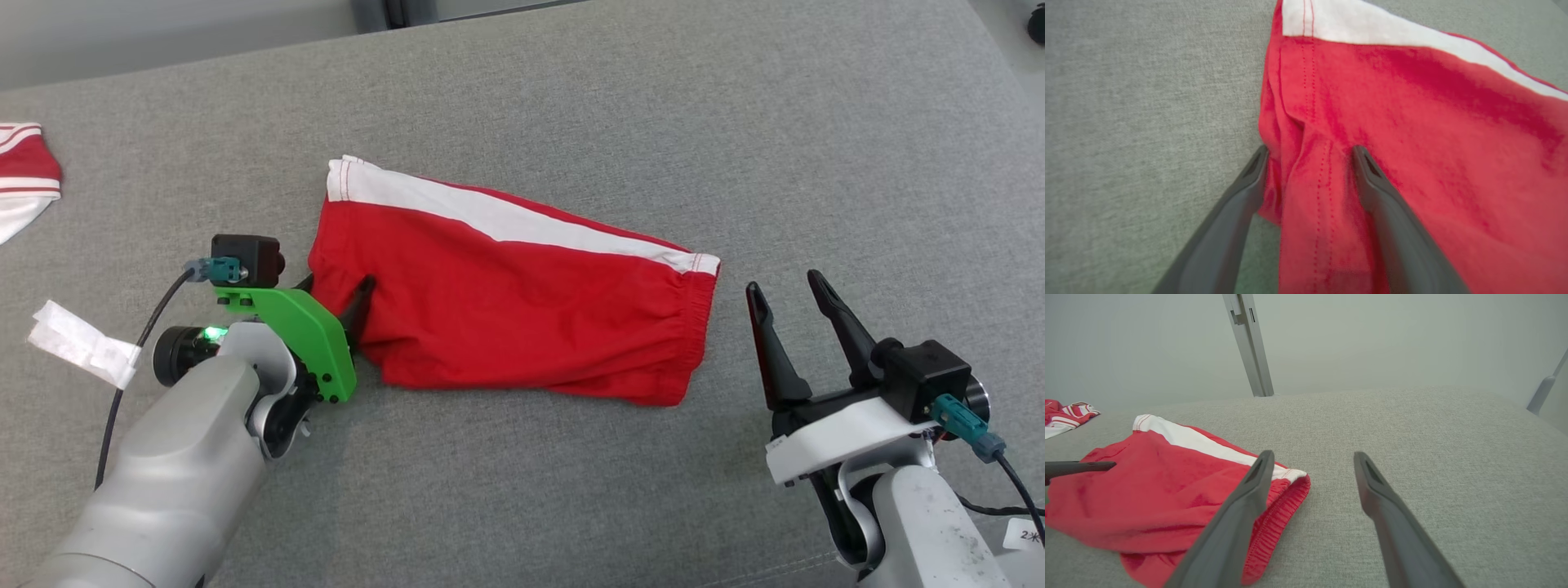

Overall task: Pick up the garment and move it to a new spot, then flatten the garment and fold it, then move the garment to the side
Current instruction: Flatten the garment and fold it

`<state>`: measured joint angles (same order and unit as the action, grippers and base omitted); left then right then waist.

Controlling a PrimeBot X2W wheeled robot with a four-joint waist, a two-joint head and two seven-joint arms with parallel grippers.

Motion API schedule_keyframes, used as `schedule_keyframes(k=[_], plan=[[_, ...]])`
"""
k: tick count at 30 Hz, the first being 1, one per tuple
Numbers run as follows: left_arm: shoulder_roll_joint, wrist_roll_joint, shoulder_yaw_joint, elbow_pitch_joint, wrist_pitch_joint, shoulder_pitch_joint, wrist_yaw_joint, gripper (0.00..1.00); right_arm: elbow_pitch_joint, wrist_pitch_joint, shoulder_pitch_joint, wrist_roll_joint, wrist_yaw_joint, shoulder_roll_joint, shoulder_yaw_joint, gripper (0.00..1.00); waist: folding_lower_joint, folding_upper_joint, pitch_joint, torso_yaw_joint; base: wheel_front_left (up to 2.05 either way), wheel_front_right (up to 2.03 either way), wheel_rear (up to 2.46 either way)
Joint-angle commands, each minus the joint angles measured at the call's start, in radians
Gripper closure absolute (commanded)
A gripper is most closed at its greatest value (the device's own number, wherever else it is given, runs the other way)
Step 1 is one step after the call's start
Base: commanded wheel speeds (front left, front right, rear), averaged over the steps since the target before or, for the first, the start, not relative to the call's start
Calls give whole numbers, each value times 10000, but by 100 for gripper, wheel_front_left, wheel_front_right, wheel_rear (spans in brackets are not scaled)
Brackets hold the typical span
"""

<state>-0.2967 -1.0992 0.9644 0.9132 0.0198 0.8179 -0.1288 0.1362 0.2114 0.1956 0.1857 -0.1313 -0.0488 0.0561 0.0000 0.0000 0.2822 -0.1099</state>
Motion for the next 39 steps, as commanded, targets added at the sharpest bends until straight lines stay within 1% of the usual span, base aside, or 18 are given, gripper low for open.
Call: schedule_keyframes(k=[1,3,4,5,6,7,10,15,22,25,30,37,38,39], plan=[[85,-68,123,30,-149,-42,-28,0,-32,12,-12,23,11,-30,32,0,0,0,36,-39,0,0,0],[137,-78,210,37,-193,-30,-28,0,-37,45,50,65,11,-30,79,0,0,0,63,-68,0,0,0],[170,-87,247,42,-188,-21,-28,47,-34,64,72,75,11,-30,102,0,0,0,71,-82,0,0,0],[204,-116,272,47,-143,-16,-28,67,-29,92,94,84,11,-32,125,0,0,0,73,-98,0,0,0],[222,-149,277,39,-104,-23,-28,98,-16,108,101,96,11,-32,141,0,0,0,70,-109,0,0,0],[222,-175,294,14,-54,-31,-29,100,2,105,108,111,11,-32,149,0,0,0,61,-117,0,0,0],[192,-269,333,-95,120,-136,-29,100,77,164,81,119,11,-32,93,0,0,0,-36,-87,0,0,0],[-47,-377,318,-363,809,-487,-29,100,240,219,-45,90,11,-30,-94,0,0,0,-393,93,0,0,0],[-526,-439,344,-1024,1645,-1467,-3,100,405,270,-289,-64,11,-32,-375,0,0,0,-1059,574,0,0,0],[-632,-512,221,-1365,1948,-1954,182,100,470,259,-433,-162,11,-30,-463,0,0,0,-1332,794,0,0,0],[-647,-638,-7,-2212,2282,-2911,606,100,621,215,-673,-248,11,-30,-585,0,0,0,-1729,1110,0,0,0],[-503,-542,-328,-3118,2429,-3874,1146,100,805,169,-825,-257,11,-32,-491,0,0,0,-2000,1220,0,0,0],[-488,-452,-416,-3199,2445,-3956,1236,95,833,161,-825,-246,11,-32,-476,0,0,0,-2028,1218,0,0,0],[-489,-368,-482,-3262,2459,-4007,1312,75,856,154,-827,-240,11,-32,-458,0,0,0,-2050,1214,0,0,0]])
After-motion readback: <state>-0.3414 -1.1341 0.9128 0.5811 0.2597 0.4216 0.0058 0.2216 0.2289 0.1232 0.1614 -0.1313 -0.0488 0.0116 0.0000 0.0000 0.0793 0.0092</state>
